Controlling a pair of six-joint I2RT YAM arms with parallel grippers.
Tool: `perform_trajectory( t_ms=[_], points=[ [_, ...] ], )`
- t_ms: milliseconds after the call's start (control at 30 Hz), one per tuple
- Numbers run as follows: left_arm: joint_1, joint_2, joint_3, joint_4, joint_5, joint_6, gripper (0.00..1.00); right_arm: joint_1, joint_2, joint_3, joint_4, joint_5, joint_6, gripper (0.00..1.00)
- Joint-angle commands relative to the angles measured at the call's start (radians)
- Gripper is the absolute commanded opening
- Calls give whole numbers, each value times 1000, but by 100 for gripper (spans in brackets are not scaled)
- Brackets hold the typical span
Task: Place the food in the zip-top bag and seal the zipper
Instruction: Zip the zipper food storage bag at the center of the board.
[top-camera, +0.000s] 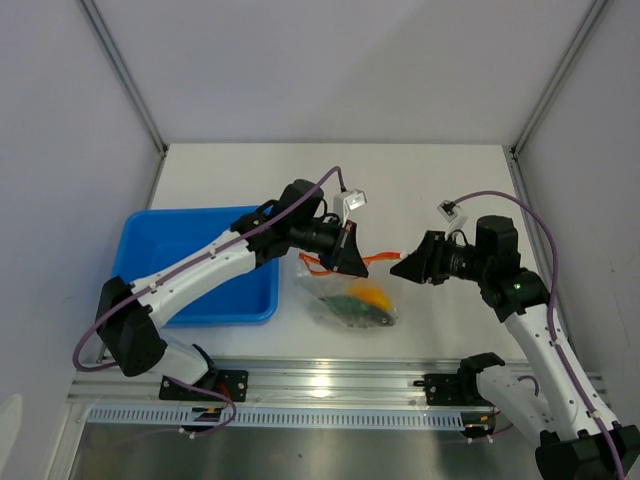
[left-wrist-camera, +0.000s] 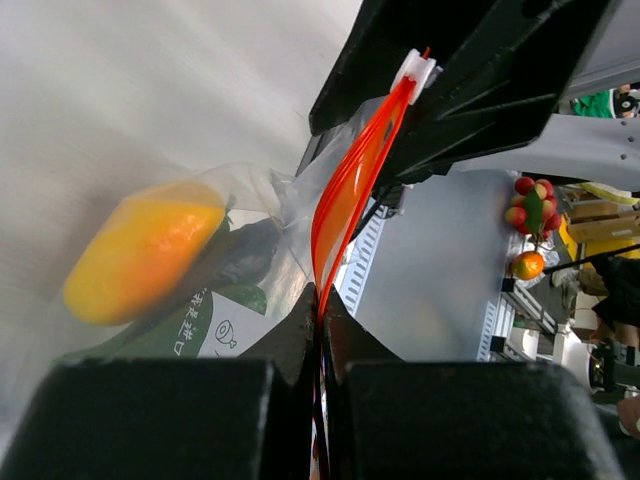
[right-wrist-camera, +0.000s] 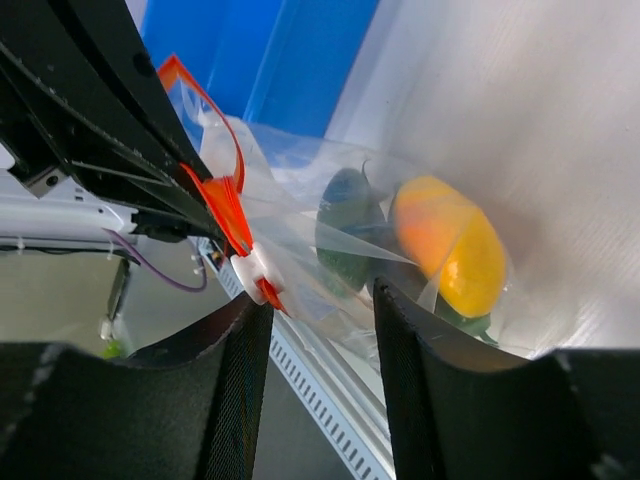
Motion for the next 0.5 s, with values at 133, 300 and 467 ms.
perform_trajectory(
  t_ms=[133,300,467],
  points=[
    [10,-19,0,75,88,-55,0,-47,-1,-34,149,-139,50,35],
    [19,-16,-25,129,123,-91,1,-46,9,-60,216,-182,90,10],
    [30,-7,-41,134,129,-91,1,-46,20,-42,216,-191,93,0]
  ],
)
